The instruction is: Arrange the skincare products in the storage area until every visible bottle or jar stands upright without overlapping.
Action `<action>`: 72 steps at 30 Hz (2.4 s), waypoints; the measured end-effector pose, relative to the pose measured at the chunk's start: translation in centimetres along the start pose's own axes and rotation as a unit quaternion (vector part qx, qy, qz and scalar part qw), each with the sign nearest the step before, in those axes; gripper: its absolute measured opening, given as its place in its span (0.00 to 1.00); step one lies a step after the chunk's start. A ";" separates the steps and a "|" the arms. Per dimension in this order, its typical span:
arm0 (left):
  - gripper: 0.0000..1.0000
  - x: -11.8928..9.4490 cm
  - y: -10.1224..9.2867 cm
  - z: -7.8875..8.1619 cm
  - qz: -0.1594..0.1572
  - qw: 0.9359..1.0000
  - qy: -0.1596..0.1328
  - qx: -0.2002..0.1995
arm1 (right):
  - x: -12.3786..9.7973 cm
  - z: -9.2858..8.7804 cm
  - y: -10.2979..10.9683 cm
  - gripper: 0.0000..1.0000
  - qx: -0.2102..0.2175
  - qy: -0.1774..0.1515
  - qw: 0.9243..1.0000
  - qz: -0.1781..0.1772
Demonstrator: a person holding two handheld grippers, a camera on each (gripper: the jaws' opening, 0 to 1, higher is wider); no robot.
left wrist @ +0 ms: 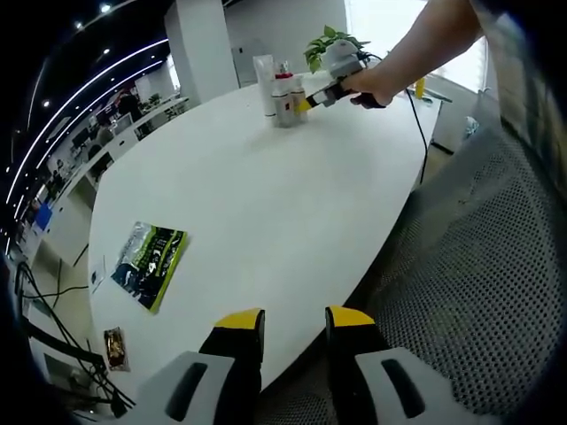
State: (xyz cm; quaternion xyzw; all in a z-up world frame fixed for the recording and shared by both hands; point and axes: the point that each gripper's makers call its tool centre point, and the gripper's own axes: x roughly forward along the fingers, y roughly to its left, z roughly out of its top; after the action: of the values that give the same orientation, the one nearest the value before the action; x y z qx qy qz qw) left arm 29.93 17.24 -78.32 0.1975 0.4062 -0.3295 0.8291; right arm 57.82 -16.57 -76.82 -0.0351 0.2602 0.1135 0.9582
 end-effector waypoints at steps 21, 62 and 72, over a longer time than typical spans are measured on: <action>0.28 0.0 0.0 0.1 0.000 1.000 -0.001 0.001 | -0.1 -1.0 0.1 0.26 0.045 0.019 0.999 -0.023; 0.23 -0.2 0.0 0.0 0.016 1.000 0.004 0.023 | -2.3 0.0 28.8 0.74 0.138 0.119 0.954 0.237; 0.22 -0.6 0.6 0.4 0.030 0.999 -0.010 0.022 | -0.5 0.5 36.5 0.82 0.044 0.162 0.946 0.278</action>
State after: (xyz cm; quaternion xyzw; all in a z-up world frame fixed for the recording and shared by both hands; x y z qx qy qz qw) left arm 30.36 17.64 -77.58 0.2246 0.3847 -0.3155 0.8379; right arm 49.04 18.87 -76.47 0.0628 0.4160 0.3567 0.8341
